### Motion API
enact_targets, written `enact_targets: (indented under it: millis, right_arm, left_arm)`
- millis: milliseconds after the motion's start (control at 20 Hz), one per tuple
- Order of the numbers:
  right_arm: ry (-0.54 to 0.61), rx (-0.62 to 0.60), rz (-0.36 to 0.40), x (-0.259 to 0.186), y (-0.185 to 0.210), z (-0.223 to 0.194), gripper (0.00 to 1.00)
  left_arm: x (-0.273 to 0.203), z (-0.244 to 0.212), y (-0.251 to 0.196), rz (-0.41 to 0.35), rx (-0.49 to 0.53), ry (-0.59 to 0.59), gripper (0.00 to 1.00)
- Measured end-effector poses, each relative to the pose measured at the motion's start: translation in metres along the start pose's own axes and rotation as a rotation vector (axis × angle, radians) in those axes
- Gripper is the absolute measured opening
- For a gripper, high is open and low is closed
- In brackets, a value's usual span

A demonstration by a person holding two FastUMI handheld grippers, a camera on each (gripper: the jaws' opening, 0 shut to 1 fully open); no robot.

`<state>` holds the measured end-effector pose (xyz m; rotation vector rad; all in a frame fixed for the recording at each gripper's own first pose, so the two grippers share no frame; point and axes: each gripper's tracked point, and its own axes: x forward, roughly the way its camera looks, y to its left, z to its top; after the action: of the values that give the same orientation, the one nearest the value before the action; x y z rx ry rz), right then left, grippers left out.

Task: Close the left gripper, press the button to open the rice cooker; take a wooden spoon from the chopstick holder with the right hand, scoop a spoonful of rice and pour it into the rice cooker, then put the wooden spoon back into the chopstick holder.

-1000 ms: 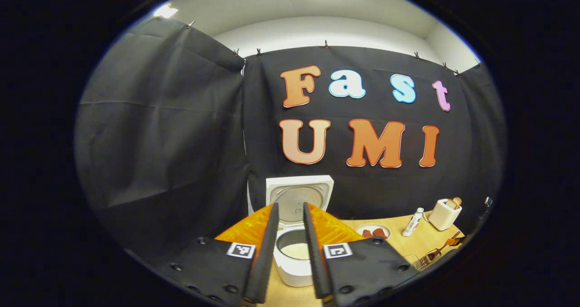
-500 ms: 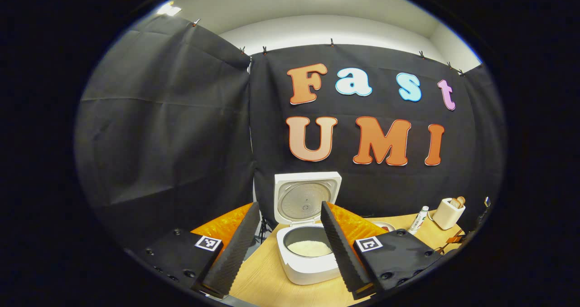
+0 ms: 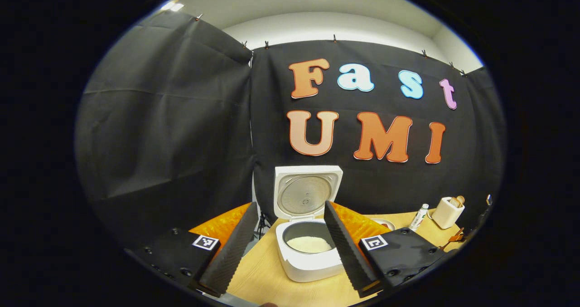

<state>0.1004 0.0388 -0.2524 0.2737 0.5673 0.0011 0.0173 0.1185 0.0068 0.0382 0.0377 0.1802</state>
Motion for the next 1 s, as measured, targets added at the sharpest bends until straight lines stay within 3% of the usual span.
enact_targets:
  millis: [300, 600, 1000]
  right_arm:
    - [-0.092, -0.132, 0.006, -0.045, 0.036, 0.048, 0.02]
    - [-0.183, -0.205, 0.1, -0.085, 0.089, 0.079, 0.02]
    - [-0.193, -0.372, 0.223, -0.097, 0.165, 0.048, 0.02]
  left_arm:
    - [0.004, 0.001, -0.004, -0.029, 0.001, -0.004, 0.99]
    - [0.007, -0.002, -0.009, -0.061, 0.005, 0.011, 0.99]
    - [0.004, -0.001, -0.002, -0.063, 0.035, 0.014, 0.99]
